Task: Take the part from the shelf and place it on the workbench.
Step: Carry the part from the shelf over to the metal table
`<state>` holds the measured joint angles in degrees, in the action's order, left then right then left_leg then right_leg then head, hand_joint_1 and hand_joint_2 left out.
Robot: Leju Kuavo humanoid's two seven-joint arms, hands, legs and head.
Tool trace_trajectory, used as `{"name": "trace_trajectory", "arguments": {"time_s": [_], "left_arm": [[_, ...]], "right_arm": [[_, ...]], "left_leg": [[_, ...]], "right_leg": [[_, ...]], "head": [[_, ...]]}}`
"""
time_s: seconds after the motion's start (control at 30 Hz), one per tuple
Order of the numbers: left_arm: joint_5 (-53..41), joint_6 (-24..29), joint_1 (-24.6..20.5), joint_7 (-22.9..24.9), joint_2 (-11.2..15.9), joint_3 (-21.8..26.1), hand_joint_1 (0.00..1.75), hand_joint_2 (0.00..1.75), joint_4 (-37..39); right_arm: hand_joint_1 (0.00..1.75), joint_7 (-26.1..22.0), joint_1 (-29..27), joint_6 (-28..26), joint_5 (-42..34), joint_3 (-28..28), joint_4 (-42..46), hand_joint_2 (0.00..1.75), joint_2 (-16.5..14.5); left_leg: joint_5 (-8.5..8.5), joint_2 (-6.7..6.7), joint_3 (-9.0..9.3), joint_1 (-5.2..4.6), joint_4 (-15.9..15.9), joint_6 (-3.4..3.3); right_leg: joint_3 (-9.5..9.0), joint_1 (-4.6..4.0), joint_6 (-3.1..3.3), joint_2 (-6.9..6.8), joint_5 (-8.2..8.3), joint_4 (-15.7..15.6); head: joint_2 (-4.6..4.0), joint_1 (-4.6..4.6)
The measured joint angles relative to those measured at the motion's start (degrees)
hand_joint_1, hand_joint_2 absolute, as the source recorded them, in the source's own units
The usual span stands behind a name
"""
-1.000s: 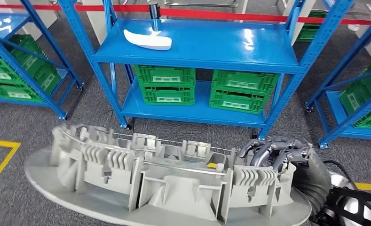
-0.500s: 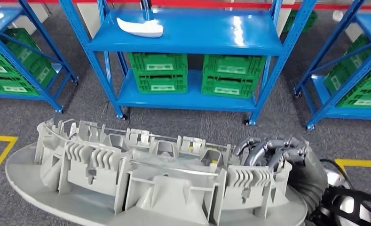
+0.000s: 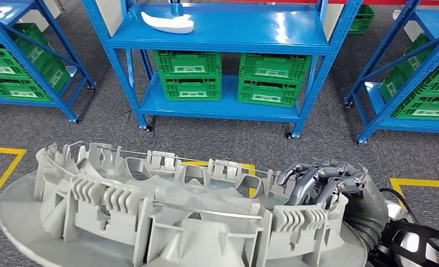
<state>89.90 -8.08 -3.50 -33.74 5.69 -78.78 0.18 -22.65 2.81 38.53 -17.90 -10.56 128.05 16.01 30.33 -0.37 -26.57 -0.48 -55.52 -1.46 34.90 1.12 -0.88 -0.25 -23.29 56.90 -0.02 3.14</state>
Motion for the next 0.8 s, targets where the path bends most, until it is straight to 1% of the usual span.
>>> {"name": "trace_trajectory", "arguments": {"time_s": [0.03,0.07,0.1,0.13,0.17,0.2,0.23,0.27,0.3,0.33,0.37,0.4,0.43,0.47,0.5,0.53,0.57,0.6,0.63,0.67,0.7,0.73,0.77,0.8], "left_arm": [[0.0,0.1,0.0,0.2,0.1,0.0,0.0,1.75,0.0],[0.0,0.3,0.0,0.4,0.1,0.0,0.0,1.75,0.0],[0.0,0.5,0.0,0.6,0.1,0.0,0.0,1.75,0.0],[0.0,0.7,-0.1,0.7,0.1,0.0,0.0,1.75,0.0],[0.0,0.8,-0.1,0.9,0.1,0.0,0.0,1.75,0.0],[0.0,0.9,-0.2,1.0,0.0,0.0,0.0,1.75,0.0],[0.0,0.9,-0.2,1.1,0.0,0.0,0.0,1.75,0.0],[0.0,0.9,-0.2,1.1,0.0,0.0,0.0,1.75,0.0],[0.0,0.9,-0.2,1.2,0.0,0.0,0.0,1.75,0.0],[0.0,0.9,-0.2,1.2,0.0,0.0,0.0,1.75,0.0],[0.0,0.9,-0.2,1.2,-0.1,0.0,0.0,1.75,0.0],[0.0,0.9,-0.2,1.3,-0.1,0.0,0.0,1.75,0.0],[0.0,0.9,-0.2,1.2,-0.1,0.0,0.0,1.75,0.0],[0.0,0.8,-0.2,1.2,-0.1,0.0,0.0,1.75,0.0],[0.0,0.7,-0.2,1.2,-0.1,0.0,0.0,1.75,0.0],[-0.1,0.6,-0.2,1.1,0.0,0.0,0.0,1.75,0.0],[-0.1,0.6,-0.2,1.0,0.0,0.0,0.0,1.75,0.0],[-0.1,0.6,-0.2,0.9,0.1,0.0,0.0,1.75,0.0],[-0.1,0.6,-0.2,0.8,0.1,0.0,0.0,1.75,0.0],[-0.1,0.7,-0.2,0.7,0.2,-0.1,0.0,1.75,0.0],[-0.1,0.7,-0.2,0.6,0.3,-0.1,0.0,1.75,0.0],[-0.1,0.8,-0.2,0.6,0.3,-0.1,0.0,1.75,0.0],[-0.1,0.8,-0.2,0.5,0.3,-0.1,0.0,1.75,0.0],[-0.1,0.8,-0.2,0.5,0.3,-0.1,0.0,1.75,0.0]], "right_arm": [[1.75,-0.3,0.0,0.0,0.1,0.0,0.0,1.75,0.0],[1.75,-0.5,-0.1,0.0,0.2,0.1,0.0,1.75,0.1],[1.75,-0.8,-0.1,-0.1,0.3,0.2,-0.1,1.75,0.3],[1.75,-1.1,-0.1,-0.1,0.4,0.4,-0.1,1.75,0.4],[1.75,-1.3,-0.1,-0.1,0.4,0.5,-0.2,1.75,0.6],[1.75,-1.5,-0.1,-0.1,0.5,0.6,-0.3,1.75,0.8],[1.75,-1.6,-0.1,-0.1,0.5,0.7,-0.4,1.75,1.0],[1.75,-1.7,-0.1,-0.1,0.5,0.8,-0.5,1.75,1.3],[1.75,-1.7,-0.1,-0.1,0.5,0.9,-0.7,1.75,1.5],[1.75,-1.7,0.0,-0.1,0.5,1.0,-0.8,1.75,1.7],[1.75,-1.7,0.1,-0.1,0.5,1.0,-0.8,1.75,1.8],[1.75,-1.7,0.2,-0.2,0.5,1.1,-0.9,1.75,2.0],[1.75,-1.6,0.4,-0.2,0.5,1.2,-0.9,1.75,2.1],[1.75,-1.6,0.6,-0.2,0.4,1.2,-0.9,1.75,2.3],[1.75,-1.6,0.8,-0.3,0.3,1.3,-1.0,1.75,2.5],[1.75,-1.5,0.9,-0.5,0.2,1.3,-1.1,1.75,2.6],[1.75,-1.5,1.0,-0.6,0.0,1.3,-1.1,1.75,2.8],[1.75,-1.5,1.2,-0.8,-0.1,1.3,-1.2,1.75,2.8],[1.75,-1.4,1.3,-0.9,-0.1,1.3,-1.2,1.75,2.9],[1.75,-1.4,1.4,-1.0,-0.2,1.3,-1.2,1.75,2.9],[1.75,-1.3,1.4,-1.1,-0.2,1.3,-1.2,1.75,2.9],[1.75,-1.2,1.4,-1.1,-0.1,1.3,-1.2,1.75,2.9],[1.75,-1.2,1.4,-1.2,-0.1,1.2,-1.3,1.75,2.9],[1.75,-1.2,1.4,-1.2,-0.1,1.2,-1.3,1.75,2.9]], "left_leg": [[-0.56,0.03,-0.21,-0.1,0.5,-0.2],[-1.36,0.14,-0.48,-0.09,0.9,-0.5],[-2.18,0.26,-0.86,-0.02,1.3,-0.85],[-2.98,0.39,-1.45,0.09,1.6,-1.17],[-3.6,0.48,-2.15,0.06,1.5,-1.36],[-4.17,0.5,-3.03,0.01,1.4,-1.51],[-4.73,0.53,-3.97,-0.05,1.2,-1.53],[-5.27,0.54,-4.92,-0.08,0.9,-1.52],[-5.79,0.56,-5.9,-0.08,0.6,-1.46],[-6.21,0.56,-6.87,-0.06,0.2,-1.33],[-6.54,0.55,-7.76,-0.02,-0.4,-1.16],[-6.82,0.52,-8.66,-0.09,-1.0,-0.92],[-7.14,0.5,-9.4,-0.15,-1.6,-0.63],[-7.59,0.48,-10.03,-0.2,-2.0,-0.32],[-8.12,0.46,-10.52,-0.22,-2.1,0.01],[-8.67,0.38,-10.86,-0.18,-2.1,0.33],[-8.58,0.29,-11.27,-0.08,-2.3,0.67],[-7.41,0.24,-11.72,0.04,-3.1,1.04],[-5.21,0.19,-12.32,0.2,-4.9,1.45],[-2.21,0.22,-13.07,0.42,-7.9,1.85],[0.63,0.25,-13.77,0.62,-11.7,2.19],[2.5,0.26,-14.27,0.8,-15.3,2.45],[3.06,0.26,-14.21,0.93,-17.8,2.59],[2.4,0.27,-13.31,1.01,-18.4,2.6]], "right_leg": [[0.18,0.13,-0.39,-0.04,0.38,-0.2],[0.53,0.16,-0.58,-0.02,0.12,0.0],[1.1,0.12,-0.5,0.03,-0.99,1.0],[2.04,0.07,-0.23,0.06,-3.01,3.2],[3.21,0.09,0.11,0.1,-5.58,6.6],[4.34,0.11,0.27,0.12,-7.92,10.6],[5.12,0.13,0.1,0.12,-9.35,14.2],[5.11,0.16,-0.35,0.13,-9.59,16.5],[4.14,0.2,-0.99,0.13,-8.78,16.7],[2.18,0.25,-1.61,0.12,-7.44,14.8],[-0.54,0.29,-1.96,0.12,-6.38,11.2],[-3.52,0.21,-1.95,0.13,-6.15,6.9],[-5.79,0.1,-1.61,0.17,-6.55,3.3],[-7.1,-0.07,-1.14,0.21,-7.16,0.9],[-7.47,-0.27,-0.63,0.24,-7.57,-0.2],[-6.91,-0.2,-0.12,0.23,-7.37,-0.4],[-6.41,-0.11,0.33,0.15,-6.91,-0.4],[-5.89,0.05,0.87,0.05,-6.38,-0.4],[-5.31,0.23,1.3,-0.05,-5.76,-0.5],[-4.84,0.21,1.59,-0.13,-5.17,-0.4],[-4.17,0.16,1.77,-0.17,-4.56,-0.4],[-3.48,0.1,1.8,-0.19,-3.95,-0.3],[-2.76,0.04,1.78,-0.19,-3.4,-0.2],[-2.01,-0.02,1.72,-0.18,-2.86,-0.1]], "head": [[0.0,0.02],[0.0,0.0],[0.0,-0.09],[0.0,-0.22],[0.0,-0.32],[0.0,-0.42],[0.0,-0.42],[0.0,-0.41],[0.0,-0.43],[0.0,-0.42],[0.0,-0.44],[0.0,-0.43],[0.0,-0.42],[0.0,-0.41],[0.0,-0.39],[0.0,-0.4],[0.0,-0.39],[0.0,-0.33],[0.0,-0.24],[0.0,-0.14],[0.0,-0.07],[0.0,-0.05],[0.0,-0.06],[0.0,-0.05]]}}
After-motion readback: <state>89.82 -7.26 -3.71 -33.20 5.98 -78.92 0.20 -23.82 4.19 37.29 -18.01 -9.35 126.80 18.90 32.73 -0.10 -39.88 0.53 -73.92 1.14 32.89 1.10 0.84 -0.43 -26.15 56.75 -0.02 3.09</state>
